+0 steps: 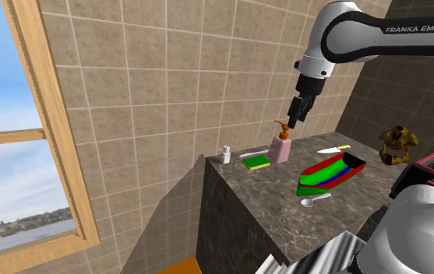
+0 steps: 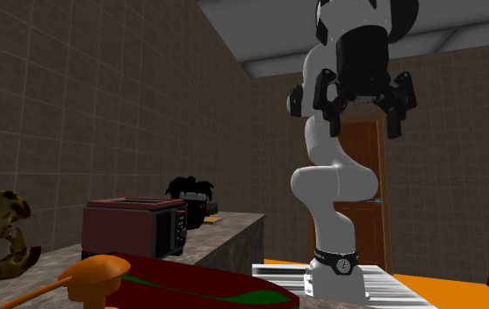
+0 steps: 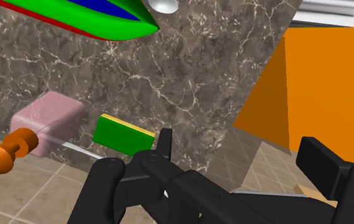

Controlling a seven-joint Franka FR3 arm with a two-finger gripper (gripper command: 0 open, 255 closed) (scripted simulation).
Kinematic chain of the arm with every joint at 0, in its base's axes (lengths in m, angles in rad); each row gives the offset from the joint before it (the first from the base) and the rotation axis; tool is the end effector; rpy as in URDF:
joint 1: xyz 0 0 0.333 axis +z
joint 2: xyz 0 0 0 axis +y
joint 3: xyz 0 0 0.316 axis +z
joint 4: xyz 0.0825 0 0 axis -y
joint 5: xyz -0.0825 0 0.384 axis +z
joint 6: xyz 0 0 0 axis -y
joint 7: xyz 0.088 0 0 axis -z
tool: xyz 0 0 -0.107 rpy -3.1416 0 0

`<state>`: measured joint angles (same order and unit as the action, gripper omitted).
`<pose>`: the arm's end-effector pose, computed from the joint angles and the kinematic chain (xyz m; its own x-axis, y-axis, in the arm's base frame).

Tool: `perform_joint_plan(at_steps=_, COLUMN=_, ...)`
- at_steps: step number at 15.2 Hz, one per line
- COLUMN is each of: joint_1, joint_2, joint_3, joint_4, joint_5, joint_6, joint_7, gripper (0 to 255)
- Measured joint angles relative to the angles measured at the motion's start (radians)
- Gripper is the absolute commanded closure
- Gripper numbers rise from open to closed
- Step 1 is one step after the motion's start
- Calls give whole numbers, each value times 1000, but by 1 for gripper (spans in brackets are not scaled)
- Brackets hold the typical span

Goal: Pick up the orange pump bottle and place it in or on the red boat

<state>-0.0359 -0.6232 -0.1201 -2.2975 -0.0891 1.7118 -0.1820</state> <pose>0.3592 -0.0738 0.5744 0.9978 0.0585 0.0304 0.0578 -0.9980 0.0245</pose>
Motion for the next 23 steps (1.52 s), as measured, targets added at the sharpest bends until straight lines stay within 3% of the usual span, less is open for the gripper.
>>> perform_joint_plan(at_steps=11, joint_1=-44, joint_2=340, joint_3=-168, joint_4=185, joint_5=-52, joint_6=96, joint_7=-225, gripper=0)
perform_joint_plan(at_steps=16, joint_1=-61, joint_2=543, joint_3=-222, joint_4=339, joint_5=-26, joint_6=115, joint_7=-321, gripper=0)
perform_joint_plan(at_steps=23, joint_1=-124, joint_2=824, joint_3=-273, joint_4=591, joint_5=34, joint_6=100, joint_7=-467, gripper=0)
